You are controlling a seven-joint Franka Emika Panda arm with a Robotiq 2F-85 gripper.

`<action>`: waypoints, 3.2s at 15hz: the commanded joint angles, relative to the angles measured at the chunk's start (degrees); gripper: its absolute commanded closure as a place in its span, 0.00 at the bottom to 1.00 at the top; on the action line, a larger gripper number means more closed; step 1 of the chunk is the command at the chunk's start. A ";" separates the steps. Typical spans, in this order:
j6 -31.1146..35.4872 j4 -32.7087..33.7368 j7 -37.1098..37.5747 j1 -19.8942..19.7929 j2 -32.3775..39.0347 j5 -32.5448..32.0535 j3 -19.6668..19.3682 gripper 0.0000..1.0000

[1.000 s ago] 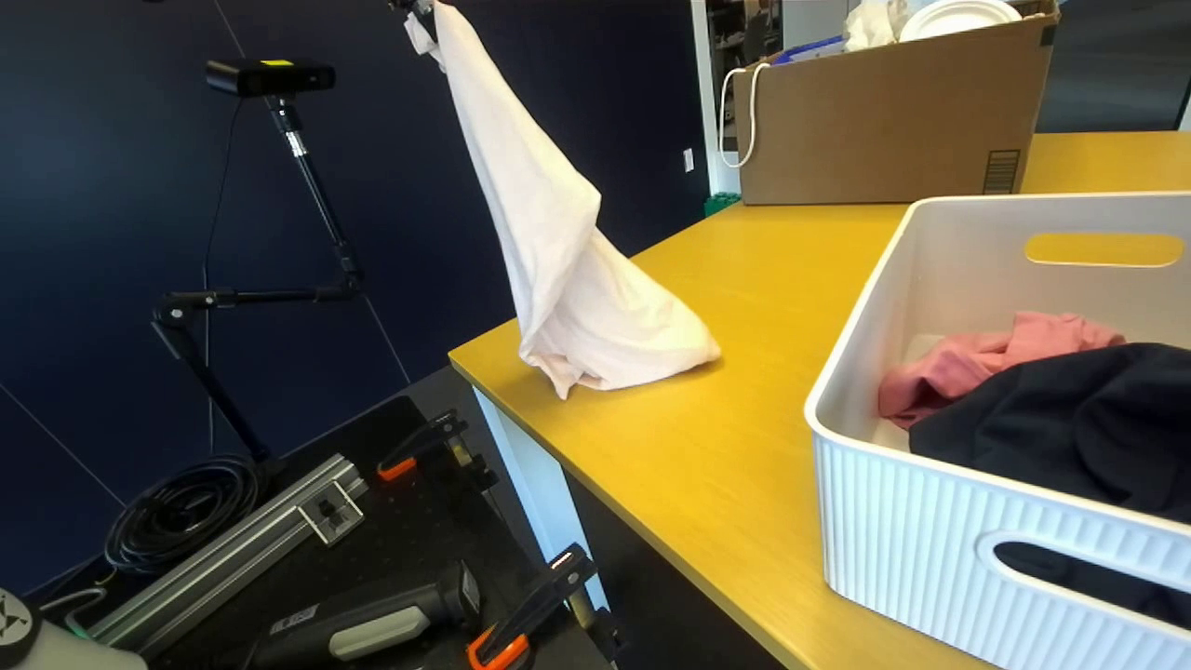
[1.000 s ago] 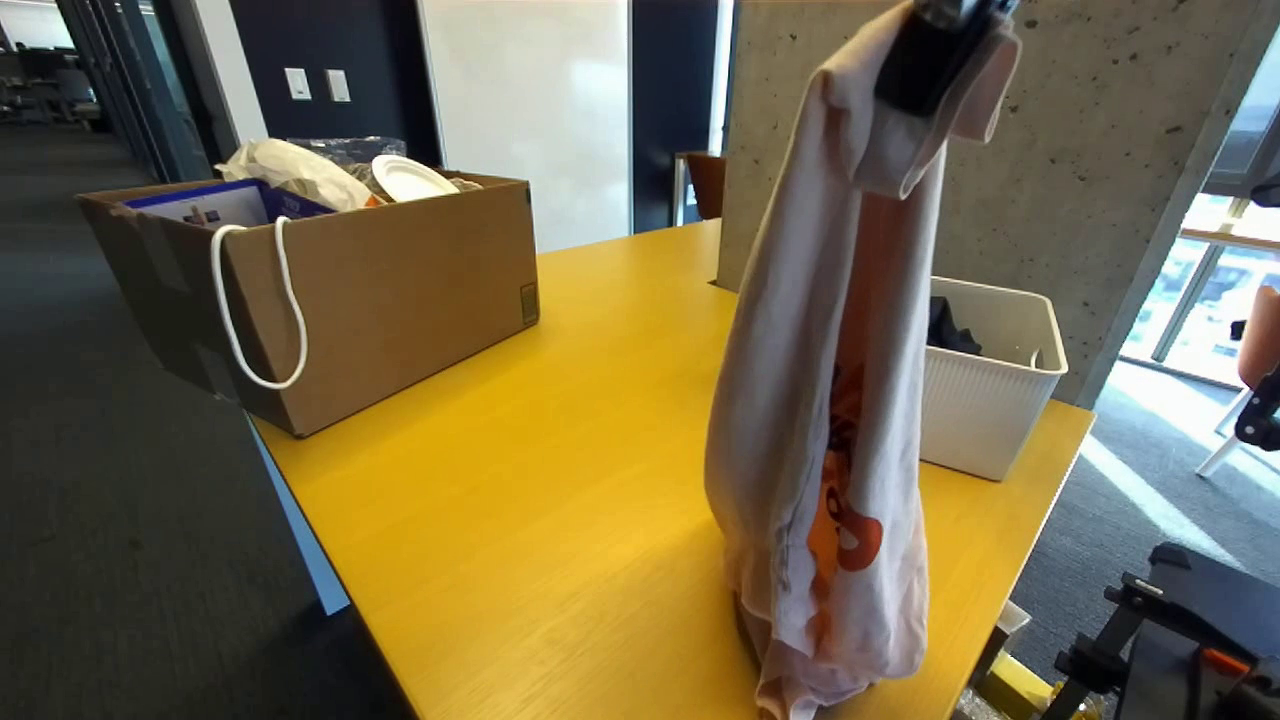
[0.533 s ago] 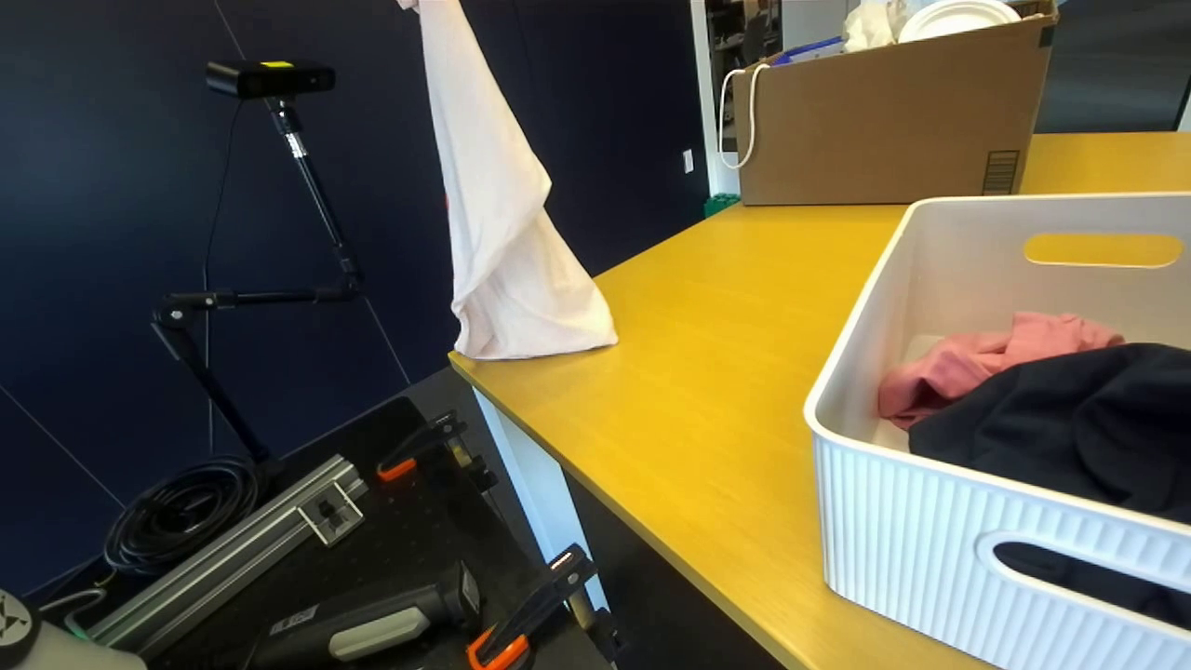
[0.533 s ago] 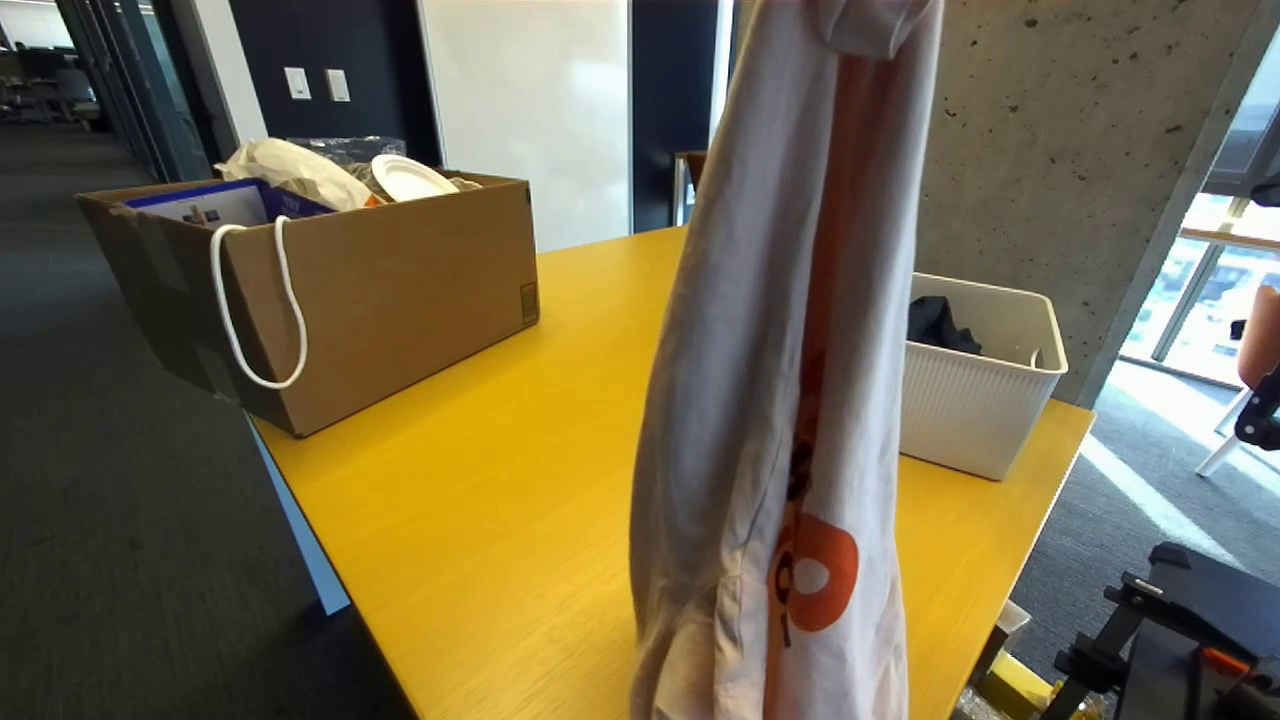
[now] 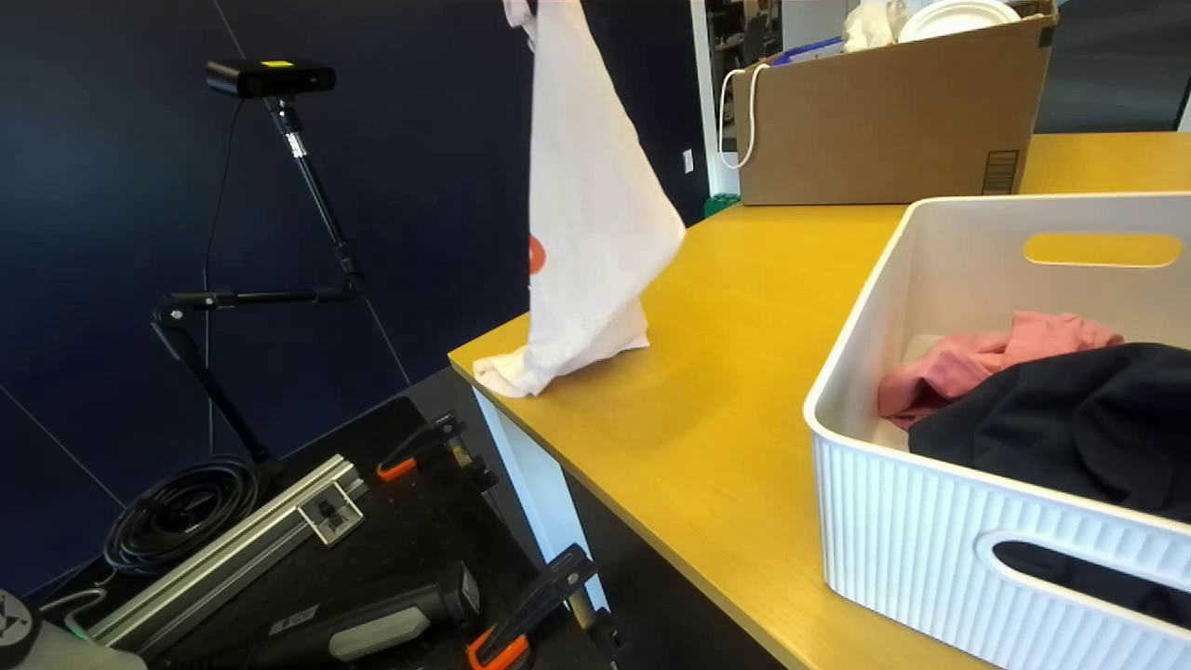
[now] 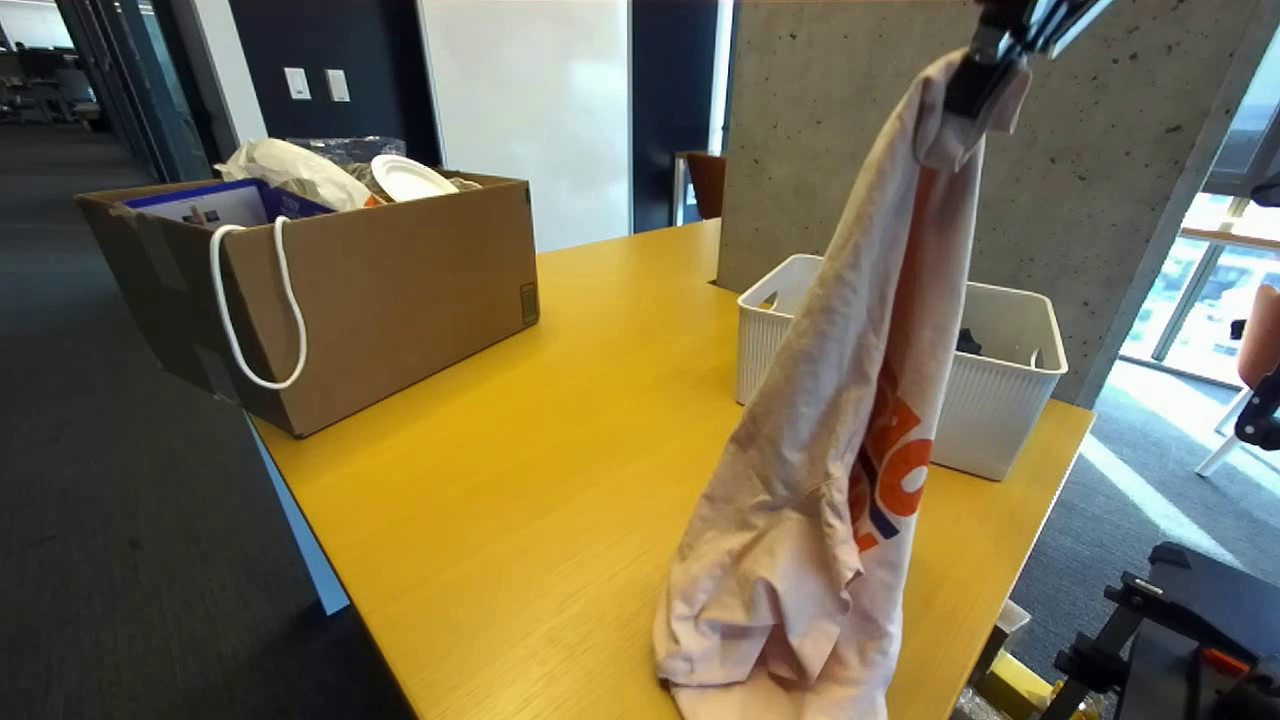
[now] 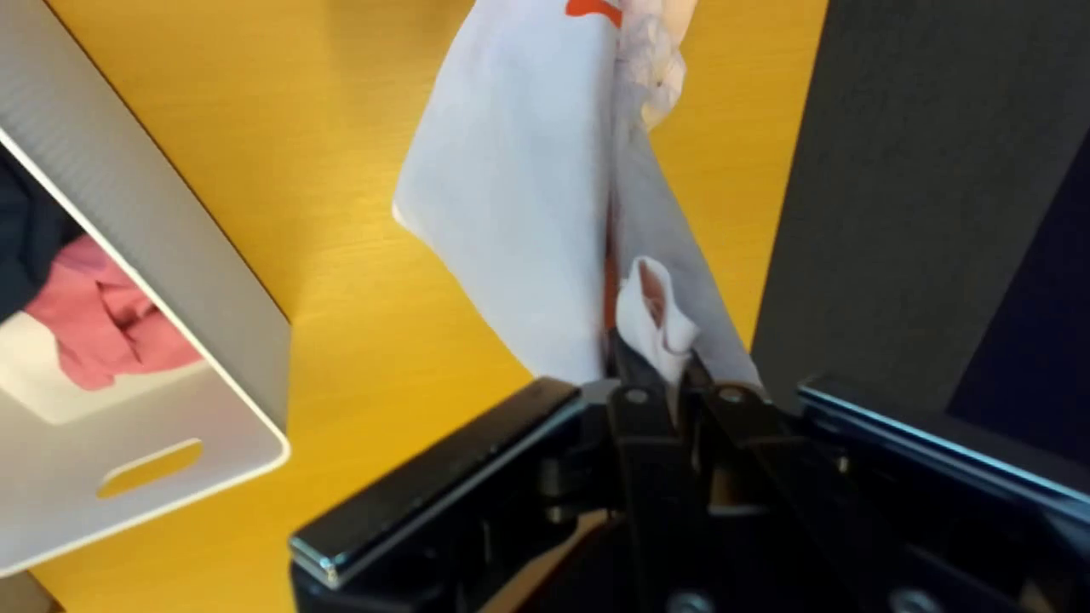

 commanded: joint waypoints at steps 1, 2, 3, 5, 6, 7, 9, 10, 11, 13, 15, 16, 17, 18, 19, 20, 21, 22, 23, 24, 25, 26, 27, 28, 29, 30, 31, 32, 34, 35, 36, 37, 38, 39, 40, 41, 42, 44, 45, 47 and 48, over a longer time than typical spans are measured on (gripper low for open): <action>-0.15 1.29 -2.96 -3.06 6.11 2.22 -2.81 0.98; 0.48 1.47 -3.30 -3.77 7.91 2.46 -3.13 0.68; 0.77 1.26 -2.84 -4.31 8.86 2.24 -2.93 0.66; 2.83 0.83 -1.46 -4.68 11.27 1.15 -1.91 0.52; 3.98 0.22 -0.23 -4.49 11.66 0.07 -1.19 0.46; 4.99 -0.27 0.80 -4.19 12.00 -0.70 -0.50 0.39; 6.08 -1.18 2.39 -3.45 12.48 -1.59 1.08 0.24; 5.60 -1.35 2.61 -3.07 12.83 -1.86 1.88 0.16; 4.55 -1.24 2.69 -2.78 13.11 -2.10 2.55 0.10; 2.29 -0.70 2.34 -2.57 14.13 -3.27 3.21 0.00; 1.02 -0.07 0.29 -2.71 15.96 -4.16 3.28 0.00; 0.90 0.07 -0.62 -2.90 17.12 -4.90 3.18 0.00; 0.12 0.36 -1.91 -3.14 18.54 -6.13 3.01 0.00; -0.69 0.58 -2.91 -3.35 19.96 -6.82 2.92 0.00; -1.11 0.24 -3.51 -3.56 20.91 -8.30 2.83 0.00; -1.80 -0.22 -3.29 -3.63 22.09 -11.53 2.68 0.00; -2.31 -0.53 -2.24 -3.46 23.15 -15.37 2.53 0.00; -2.15 -0.47 -1.62 -3.17 24.44 -18.75 2.46 0.00; -1.41 -0.35 -0.90 -2.69 25.58 -22.24 2.47 0.00; -1.23 0.41 0.49 -2.02 27.35 -25.47 2.61 0.00; -1.68 1.24 0.88 -1.40 29.07 -28.61 2.71 0.00; -1.53 1.96 1.56 -0.54 30.71 -31.76 2.88 0.00; -2.07 2.74 1.82 0.36 32.29 -34.34 3.13 0.00; -2.31 3.49 1.76 1.30 33.86 -36.64 3.38 0.00; -2.49 3.67 1.56 2.32 34.96 -38.68 3.65 0.00; -2.55 4.27 1.36 3.31 36.04 -41.07 3.61 0.00; -2.64 5.18 -0.50 3.79 37.16 -42.57 3.71 0.00; -2.13 5.50 -1.36 3.62 37.84 -41.87 3.92 0.00; -0.73 3.79 0.53 3.67 37.19 -40.43 3.91 0.00; -0.67 4.08 0.55 3.72 37.87 -40.41 3.92 0.00; -0.66 4.08 0.57 3.70 38.09 -40.41 3.90 0.00; -0.66 4.08 0.57 3.67 38.07 -40.41 3.89 0.00; -0.66 4.09 0.57 3.67 38.01 -40.41 3.90 0.00; -0.01 4.38 0.09 3.67 38.37 -40.86 3.93 0.00; 0.08 4.46 0.30 4.18 38.26 -41.72 3.97 0.00; -0.03 4.31 0.73 4.68 37.95 -42.11 4.14 0.00; 0.05 4.27 0.62 5.13 37.88 -42.81 4.27 0.00; 0.93 5.49 -0.40 5.78 39.52 -45.96 3.92 0.00; 0.98 6.78 -1.18 5.94 40.82 -47.40 3.89 0.00; 2.45 8.64 -2.23 5.92 42.73 -50.11 3.95 0.00; 3.11 9.46 -3.51 5.57 43.59 -50.65 4.21 0.00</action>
